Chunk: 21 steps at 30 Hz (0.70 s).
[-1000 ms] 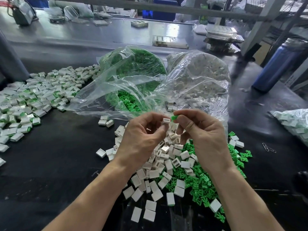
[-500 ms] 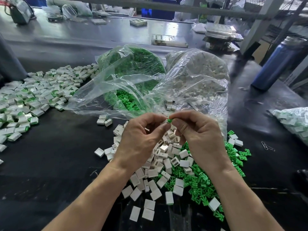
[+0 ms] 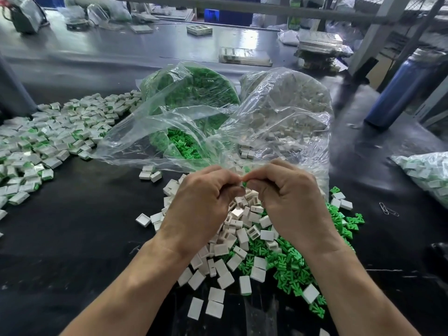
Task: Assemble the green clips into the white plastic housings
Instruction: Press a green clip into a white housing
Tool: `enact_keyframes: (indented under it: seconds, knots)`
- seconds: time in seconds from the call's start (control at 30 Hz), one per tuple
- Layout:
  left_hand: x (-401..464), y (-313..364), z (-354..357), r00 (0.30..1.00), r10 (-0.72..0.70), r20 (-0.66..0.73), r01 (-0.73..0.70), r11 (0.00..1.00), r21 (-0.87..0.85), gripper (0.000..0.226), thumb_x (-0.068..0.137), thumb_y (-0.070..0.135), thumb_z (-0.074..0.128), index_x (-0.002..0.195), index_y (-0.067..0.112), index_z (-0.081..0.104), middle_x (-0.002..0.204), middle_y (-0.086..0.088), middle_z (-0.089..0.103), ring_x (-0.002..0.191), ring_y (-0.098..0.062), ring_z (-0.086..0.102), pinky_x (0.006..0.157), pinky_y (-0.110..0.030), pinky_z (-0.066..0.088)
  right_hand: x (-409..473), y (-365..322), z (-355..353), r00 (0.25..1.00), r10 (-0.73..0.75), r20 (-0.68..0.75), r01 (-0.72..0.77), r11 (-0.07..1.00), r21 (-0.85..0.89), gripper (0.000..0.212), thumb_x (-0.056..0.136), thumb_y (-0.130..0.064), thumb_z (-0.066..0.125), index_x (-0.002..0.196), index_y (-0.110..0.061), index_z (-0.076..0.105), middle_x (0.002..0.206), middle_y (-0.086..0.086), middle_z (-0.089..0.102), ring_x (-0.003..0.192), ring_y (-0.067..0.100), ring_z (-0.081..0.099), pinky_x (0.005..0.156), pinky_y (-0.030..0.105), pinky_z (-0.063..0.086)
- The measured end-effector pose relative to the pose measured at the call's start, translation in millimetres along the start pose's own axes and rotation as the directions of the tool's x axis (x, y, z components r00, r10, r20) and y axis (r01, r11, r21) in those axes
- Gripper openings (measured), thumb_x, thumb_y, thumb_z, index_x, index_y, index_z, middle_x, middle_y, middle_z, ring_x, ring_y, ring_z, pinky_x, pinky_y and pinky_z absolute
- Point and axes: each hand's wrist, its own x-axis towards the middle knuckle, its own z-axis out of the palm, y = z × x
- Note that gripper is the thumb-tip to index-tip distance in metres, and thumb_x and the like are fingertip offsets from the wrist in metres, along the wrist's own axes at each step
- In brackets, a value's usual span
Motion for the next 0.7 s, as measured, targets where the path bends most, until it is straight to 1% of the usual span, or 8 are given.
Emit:
enact_keyframes:
  seconds: [0.07,0.13,0.2,0.37,0.47,0.5,0.6,0.7]
  knots:
    - [0,2,0,1.000,-0.004,-0.003,0.004,1.000,0.000,0.014,0.091,0.020,0.077,0.105,0.019,0.078,0.092,0.018,0.068,0.086,0.000,0.065,0.081,-0.013,0.052,-2,-3,1,1.000,-0.006,-0.023,0.006,1.000,-0.024,0.011,0.094,-0.008,0.074,0.098,-0.015,0.081,0.091,-0.012,0.067,0.085,0.004,0.063,0.077,0.017,0.050]
    - [0,4,0,0.999,-0.032,-0.028,0.030,0.999,-0.042,0.010,0.093,0.016,0.076,0.102,0.019,0.078,0.090,0.017,0.068,0.085,-0.001,0.065,0.077,-0.010,0.050,-3,-8,4,0.998,-0.025,-0.059,0.022,0.998,-0.052,0.011,0.094,-0.007,0.073,0.099,-0.014,0.081,0.093,-0.009,0.068,0.086,0.004,0.063,0.078,0.013,0.050]
    - [0,5,0,0.998,-0.047,-0.049,0.045,0.997,-0.057,0.008,0.093,0.013,0.076,0.099,0.019,0.077,0.088,0.017,0.067,0.085,-0.001,0.064,0.075,-0.008,0.047,-4,-11,7,0.996,-0.036,-0.081,0.030,0.997,-0.076,0.011,0.095,-0.006,0.073,0.100,-0.013,0.081,0.094,-0.007,0.069,0.085,0.005,0.063,0.078,0.014,0.050]
    - [-1,5,-1,1.000,-0.008,-0.013,0.008,1.000,-0.020,0.009,0.095,0.015,0.073,0.102,0.015,0.077,0.091,0.014,0.067,0.086,-0.004,0.064,0.080,-0.021,0.055,-6,-13,9,0.996,-0.060,-0.068,0.051,0.990,-0.135,0.010,0.095,-0.007,0.073,0.100,-0.012,0.080,0.094,-0.006,0.069,0.083,0.010,0.064,0.078,0.025,0.057]
    - [-1,3,0,1.000,0.018,0.009,-0.018,1.000,0.011,0.009,0.094,0.015,0.073,0.102,0.017,0.077,0.090,0.015,0.066,0.084,-0.003,0.064,0.077,-0.018,0.054,-6,-10,10,0.997,-0.057,-0.044,0.050,0.990,-0.135,0.011,0.095,-0.007,0.073,0.101,-0.011,0.081,0.094,-0.005,0.070,0.082,0.012,0.066,0.077,0.033,0.059]
    - [-1,2,1,1.000,0.007,-0.005,-0.007,1.000,-0.006,0.009,0.094,0.014,0.074,0.102,0.017,0.077,0.089,0.015,0.066,0.084,-0.003,0.064,0.076,-0.016,0.053,-5,-9,10,0.998,-0.038,-0.051,0.033,0.995,-0.095,0.012,0.095,-0.007,0.073,0.101,-0.013,0.081,0.094,-0.006,0.070,0.082,0.010,0.066,0.077,0.033,0.059]
    - [0,0,5,0.996,-0.047,-0.075,0.036,0.989,-0.145,0.013,0.092,0.010,0.076,0.100,0.020,0.078,0.084,0.018,0.066,0.077,0.000,0.065,0.070,-0.010,0.050,-4,-7,11,0.994,0.076,-0.080,-0.063,0.987,0.150,0.016,0.094,-0.008,0.075,0.103,-0.020,0.082,0.093,-0.013,0.070,0.080,0.008,0.068,0.077,0.030,0.061]
    - [0,0,8,0.993,-0.060,-0.099,0.036,0.973,-0.228,0.017,0.091,0.010,0.077,0.099,0.025,0.077,0.080,0.019,0.067,0.071,0.002,0.065,0.066,-0.009,0.050,-4,-5,14,0.986,0.133,-0.100,-0.103,0.959,0.263,0.016,0.093,-0.010,0.076,0.104,-0.020,0.082,0.093,-0.011,0.072,0.080,0.011,0.070,0.076,0.032,0.062]
